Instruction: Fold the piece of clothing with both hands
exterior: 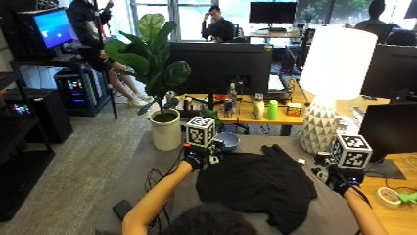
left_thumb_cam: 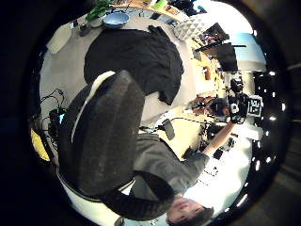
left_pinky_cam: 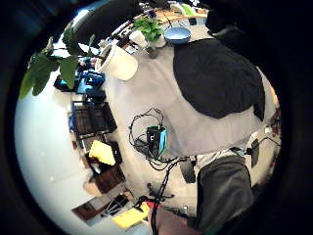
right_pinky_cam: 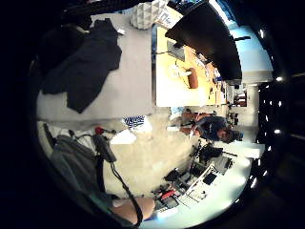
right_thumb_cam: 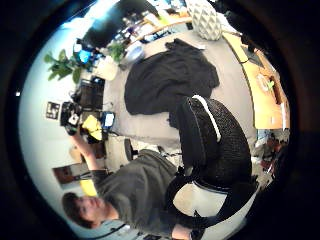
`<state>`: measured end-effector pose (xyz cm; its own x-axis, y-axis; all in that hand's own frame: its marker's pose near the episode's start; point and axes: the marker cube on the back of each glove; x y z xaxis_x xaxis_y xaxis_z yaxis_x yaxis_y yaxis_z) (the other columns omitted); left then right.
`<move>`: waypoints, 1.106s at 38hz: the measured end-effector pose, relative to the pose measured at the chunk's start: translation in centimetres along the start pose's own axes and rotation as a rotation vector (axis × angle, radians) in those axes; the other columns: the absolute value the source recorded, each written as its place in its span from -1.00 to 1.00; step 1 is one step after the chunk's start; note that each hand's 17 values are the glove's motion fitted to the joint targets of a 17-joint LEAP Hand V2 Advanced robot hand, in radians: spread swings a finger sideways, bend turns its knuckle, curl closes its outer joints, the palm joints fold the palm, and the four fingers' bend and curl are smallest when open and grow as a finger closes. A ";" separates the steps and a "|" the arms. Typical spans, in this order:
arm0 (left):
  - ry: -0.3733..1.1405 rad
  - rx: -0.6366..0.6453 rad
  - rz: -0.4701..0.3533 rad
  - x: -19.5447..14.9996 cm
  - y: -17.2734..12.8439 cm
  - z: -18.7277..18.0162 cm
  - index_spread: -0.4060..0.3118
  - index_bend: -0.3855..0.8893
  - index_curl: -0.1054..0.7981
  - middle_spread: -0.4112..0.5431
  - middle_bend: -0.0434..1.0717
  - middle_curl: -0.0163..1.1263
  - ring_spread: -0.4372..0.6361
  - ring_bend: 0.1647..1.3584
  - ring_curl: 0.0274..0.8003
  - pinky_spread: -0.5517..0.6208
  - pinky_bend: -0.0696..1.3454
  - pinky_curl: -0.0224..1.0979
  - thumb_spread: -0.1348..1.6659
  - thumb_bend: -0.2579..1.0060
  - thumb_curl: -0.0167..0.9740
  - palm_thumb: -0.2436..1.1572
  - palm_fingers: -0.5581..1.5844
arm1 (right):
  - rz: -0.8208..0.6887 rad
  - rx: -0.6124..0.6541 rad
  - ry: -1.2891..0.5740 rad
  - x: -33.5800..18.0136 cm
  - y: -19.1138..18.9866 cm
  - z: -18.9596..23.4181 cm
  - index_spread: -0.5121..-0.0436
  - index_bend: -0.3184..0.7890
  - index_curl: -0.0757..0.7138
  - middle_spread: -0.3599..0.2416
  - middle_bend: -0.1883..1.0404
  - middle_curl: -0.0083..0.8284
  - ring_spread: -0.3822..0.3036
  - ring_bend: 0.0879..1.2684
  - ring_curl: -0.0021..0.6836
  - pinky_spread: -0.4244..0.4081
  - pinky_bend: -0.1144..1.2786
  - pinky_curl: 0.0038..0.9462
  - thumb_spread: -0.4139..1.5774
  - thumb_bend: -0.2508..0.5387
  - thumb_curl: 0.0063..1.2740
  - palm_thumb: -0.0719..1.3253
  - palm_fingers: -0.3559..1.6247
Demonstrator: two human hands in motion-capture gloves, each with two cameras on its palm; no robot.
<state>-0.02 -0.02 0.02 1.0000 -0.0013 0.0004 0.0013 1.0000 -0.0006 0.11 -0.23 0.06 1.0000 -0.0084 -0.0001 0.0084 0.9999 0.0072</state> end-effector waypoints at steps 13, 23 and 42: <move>-0.008 -0.020 -0.025 -0.8 -0.1 0.2 -0.01 -0.11 -0.38 0.14 -0.67 -0.80 0.17 -0.33 -0.52 0.23 -0.27 -0.57 0.28 -0.53 -0.85 -0.52 -0.19 | -0.014 -0.002 -0.010 -0.2 -1.0 -0.1 0.05 -0.21 -0.46 0.16 -0.27 -0.50 0.15 -0.31 -0.29 0.31 -0.17 -0.50 0.48 0.38 -0.79 -0.24 -0.13; -0.030 -0.005 -0.016 -0.2 -0.4 1.1 -0.03 -0.11 -0.22 0.16 -0.66 -0.74 0.20 -0.31 -0.45 0.25 -0.26 -0.50 0.45 -0.58 -0.77 -0.52 -0.21 | -0.042 -0.043 -0.007 -0.9 -1.3 1.6 -0.04 -0.21 -0.38 0.17 -0.27 -0.35 0.16 -0.31 -0.19 0.33 -0.17 -0.43 0.65 0.30 -0.73 -0.23 -0.15; -0.066 -0.299 0.152 1.8 -4.4 20.2 -0.01 -0.20 -0.15 0.16 -0.63 -0.63 0.18 -0.24 -0.35 0.25 -0.22 -0.40 0.35 -0.63 -0.61 -0.50 -0.26 | -0.198 -0.410 0.008 -4.0 -1.9 20.8 -0.09 -0.29 -0.41 0.21 -0.34 -0.21 0.26 -0.27 -0.06 0.52 -0.03 -0.29 0.60 -0.07 -0.65 -0.21 -0.29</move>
<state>1.74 -4.42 20.19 0.9866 0.1576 0.0421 -0.1381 0.9442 -0.2992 -3.95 -2.29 20.88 0.9791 -0.2009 0.0306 0.1968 0.8994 -0.3904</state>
